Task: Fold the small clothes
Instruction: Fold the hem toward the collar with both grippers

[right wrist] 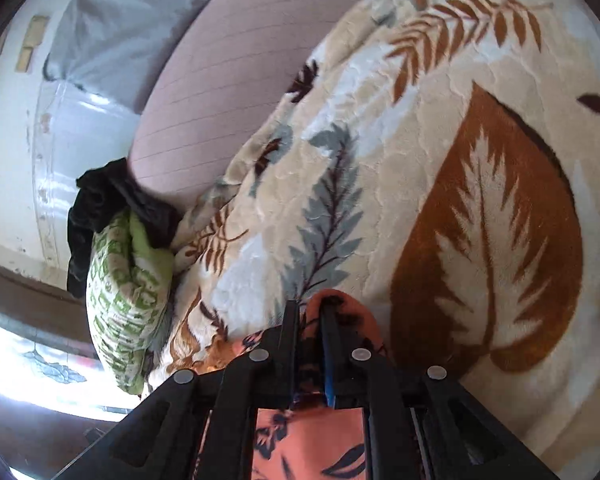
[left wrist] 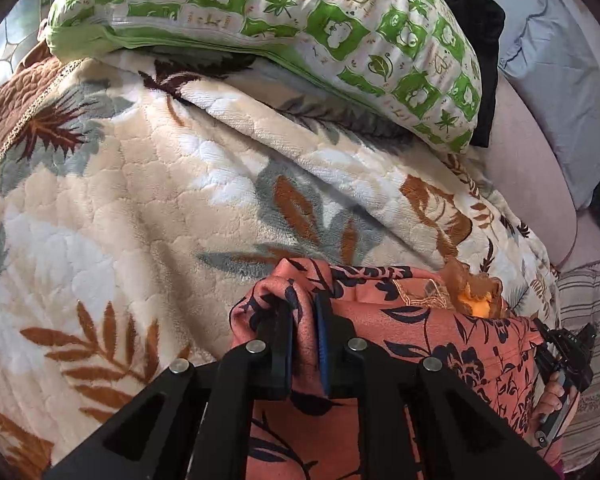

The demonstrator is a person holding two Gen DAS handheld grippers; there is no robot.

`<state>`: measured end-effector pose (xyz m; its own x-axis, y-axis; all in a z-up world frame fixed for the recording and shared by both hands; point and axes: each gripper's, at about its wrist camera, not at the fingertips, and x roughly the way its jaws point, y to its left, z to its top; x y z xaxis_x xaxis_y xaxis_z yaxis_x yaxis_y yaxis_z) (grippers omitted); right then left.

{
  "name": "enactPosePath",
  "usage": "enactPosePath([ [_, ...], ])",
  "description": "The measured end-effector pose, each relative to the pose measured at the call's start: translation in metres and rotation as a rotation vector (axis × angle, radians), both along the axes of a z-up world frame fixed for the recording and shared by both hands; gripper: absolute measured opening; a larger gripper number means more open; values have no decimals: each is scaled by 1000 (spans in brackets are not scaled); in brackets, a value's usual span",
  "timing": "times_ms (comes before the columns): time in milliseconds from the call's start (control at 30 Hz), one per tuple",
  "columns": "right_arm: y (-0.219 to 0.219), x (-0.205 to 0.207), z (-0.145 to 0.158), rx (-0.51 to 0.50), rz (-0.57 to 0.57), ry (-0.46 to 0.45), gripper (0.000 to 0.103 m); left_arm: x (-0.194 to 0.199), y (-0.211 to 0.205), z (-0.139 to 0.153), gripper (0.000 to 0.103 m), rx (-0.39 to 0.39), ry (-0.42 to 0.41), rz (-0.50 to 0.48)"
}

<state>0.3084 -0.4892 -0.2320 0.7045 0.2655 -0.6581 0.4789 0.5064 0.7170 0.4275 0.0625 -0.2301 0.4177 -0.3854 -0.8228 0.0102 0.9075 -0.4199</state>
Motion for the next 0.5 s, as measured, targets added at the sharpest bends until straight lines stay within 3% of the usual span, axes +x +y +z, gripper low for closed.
enactPosePath([
  [33, -11, -3, -9, 52, -38, -28, 13, -2, 5, 1, 13, -36, -23, 9],
  [100, -32, -13, -19, 157, -103, -102, 28, -10, 16, 10, 13, -105, -85, 33],
  [167, -51, -32, -13, 191, -181, -174, 88, -19, 27, 22, 18, -182, -132, 70],
  [200, -57, -45, -6, 191, -234, -212, 91, -26, 30, 29, 21, -171, -149, 103],
  [233, -60, -56, 3, 177, -269, -247, 91, -35, 29, 39, 24, -110, -175, 143],
  [300, -49, -57, 29, 114, -153, -256, 88, -59, 17, 61, 52, 34, -252, 167],
  [333, -36, -54, 44, 54, -73, -223, 80, -73, 8, 71, 57, 85, -292, 157],
  [367, -18, -50, 58, -30, 7, -172, 67, -84, 1, 78, 66, 130, -323, 144],
  [400, 7, -46, 69, -110, 99, -133, 62, -97, -8, 82, 77, 170, -331, 136],
  [467, 59, -38, 78, -213, 281, -71, 46, -113, -20, 77, 83, 200, -288, 113],
  [500, 86, -33, 76, -243, 359, -38, 45, -119, -28, 70, 83, 195, -257, 89],
])
